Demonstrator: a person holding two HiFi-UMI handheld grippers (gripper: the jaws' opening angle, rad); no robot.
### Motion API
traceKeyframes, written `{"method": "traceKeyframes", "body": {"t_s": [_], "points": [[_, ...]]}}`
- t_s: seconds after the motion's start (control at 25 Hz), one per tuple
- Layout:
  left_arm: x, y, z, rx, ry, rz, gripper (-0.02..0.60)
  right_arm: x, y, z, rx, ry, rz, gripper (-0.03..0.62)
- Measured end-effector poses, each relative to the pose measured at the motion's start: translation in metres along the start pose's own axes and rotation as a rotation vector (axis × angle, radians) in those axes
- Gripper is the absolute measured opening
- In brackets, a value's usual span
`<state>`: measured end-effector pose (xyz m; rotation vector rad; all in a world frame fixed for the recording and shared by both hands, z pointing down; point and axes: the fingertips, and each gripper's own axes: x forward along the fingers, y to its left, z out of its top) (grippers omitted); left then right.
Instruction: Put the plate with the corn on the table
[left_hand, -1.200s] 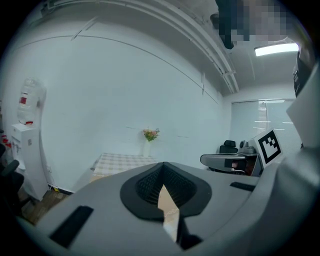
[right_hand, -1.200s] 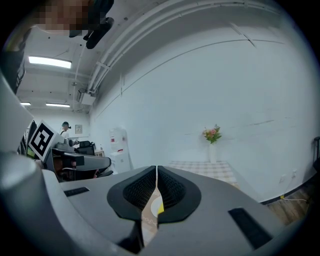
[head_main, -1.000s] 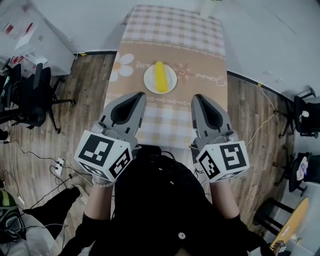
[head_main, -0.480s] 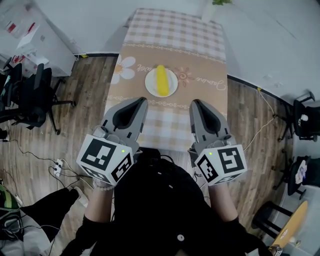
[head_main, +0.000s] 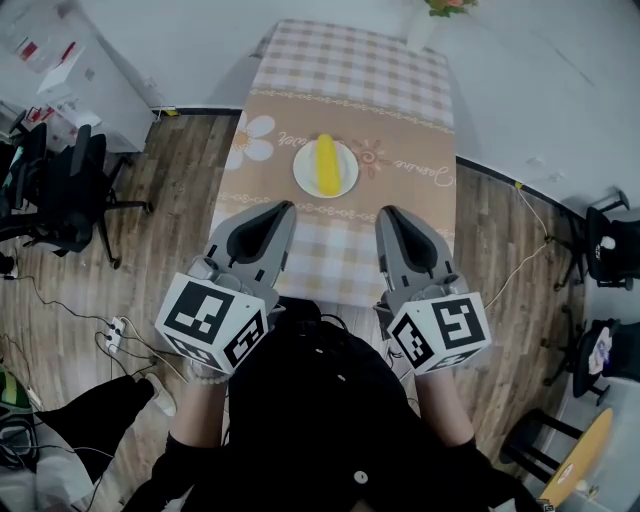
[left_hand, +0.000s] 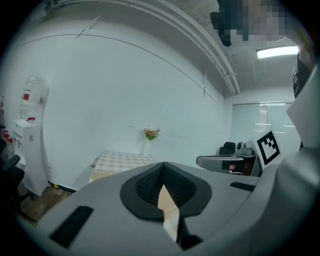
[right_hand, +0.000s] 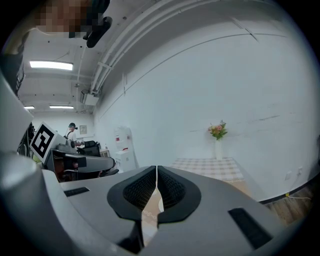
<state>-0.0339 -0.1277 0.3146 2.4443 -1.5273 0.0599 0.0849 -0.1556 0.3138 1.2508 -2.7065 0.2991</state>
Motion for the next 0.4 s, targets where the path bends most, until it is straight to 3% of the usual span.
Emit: {"method": "traceKeyframes", "body": {"t_s": [0.4], "points": [[0.000,0.001,-0.007,-0.015,0.019,0.001,0.014,0.003,-0.001,-0.027,0.026,0.070,0.001,0.046]]}}
